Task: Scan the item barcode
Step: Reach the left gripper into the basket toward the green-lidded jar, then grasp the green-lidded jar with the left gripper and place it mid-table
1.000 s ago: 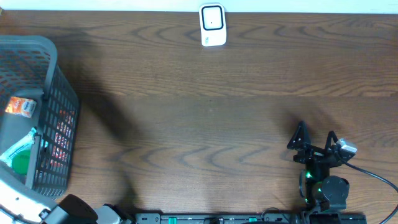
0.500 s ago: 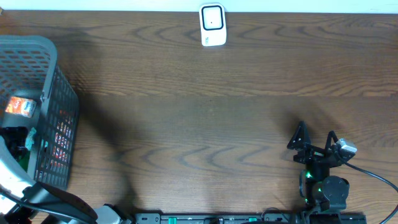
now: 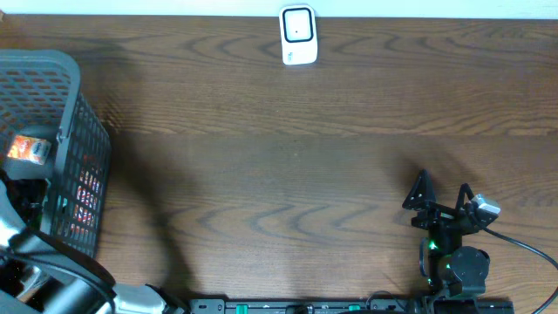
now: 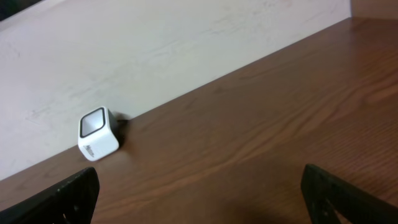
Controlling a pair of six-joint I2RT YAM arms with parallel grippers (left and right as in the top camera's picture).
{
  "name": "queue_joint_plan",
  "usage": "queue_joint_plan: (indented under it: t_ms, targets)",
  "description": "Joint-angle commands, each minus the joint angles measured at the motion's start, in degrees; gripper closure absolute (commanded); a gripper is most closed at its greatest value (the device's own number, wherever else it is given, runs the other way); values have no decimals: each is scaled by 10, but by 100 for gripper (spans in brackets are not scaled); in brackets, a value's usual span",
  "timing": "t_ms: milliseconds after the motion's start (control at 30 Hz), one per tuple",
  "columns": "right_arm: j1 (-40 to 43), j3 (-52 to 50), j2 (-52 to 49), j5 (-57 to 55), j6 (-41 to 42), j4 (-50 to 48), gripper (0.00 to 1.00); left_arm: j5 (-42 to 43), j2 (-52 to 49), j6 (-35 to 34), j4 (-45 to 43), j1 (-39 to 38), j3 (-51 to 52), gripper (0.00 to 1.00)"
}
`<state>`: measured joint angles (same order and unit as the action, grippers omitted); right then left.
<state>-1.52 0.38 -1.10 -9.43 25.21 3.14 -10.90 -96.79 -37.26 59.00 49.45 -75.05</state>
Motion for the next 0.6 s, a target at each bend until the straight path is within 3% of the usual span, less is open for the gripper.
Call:
queue_joint_plan:
  t_ms: [0, 433, 567]
  targets:
    - [-1, -1, 1, 1, -2, 2, 1, -10, -31, 8, -2, 3, -1, 2]
    - [-1, -1, 1, 1, -2, 2, 1, -10, -104, 8, -21, 3, 0, 2]
    - [-1, -1, 1, 1, -2, 2, 1, -10, -104, 16, -23, 3, -1, 20]
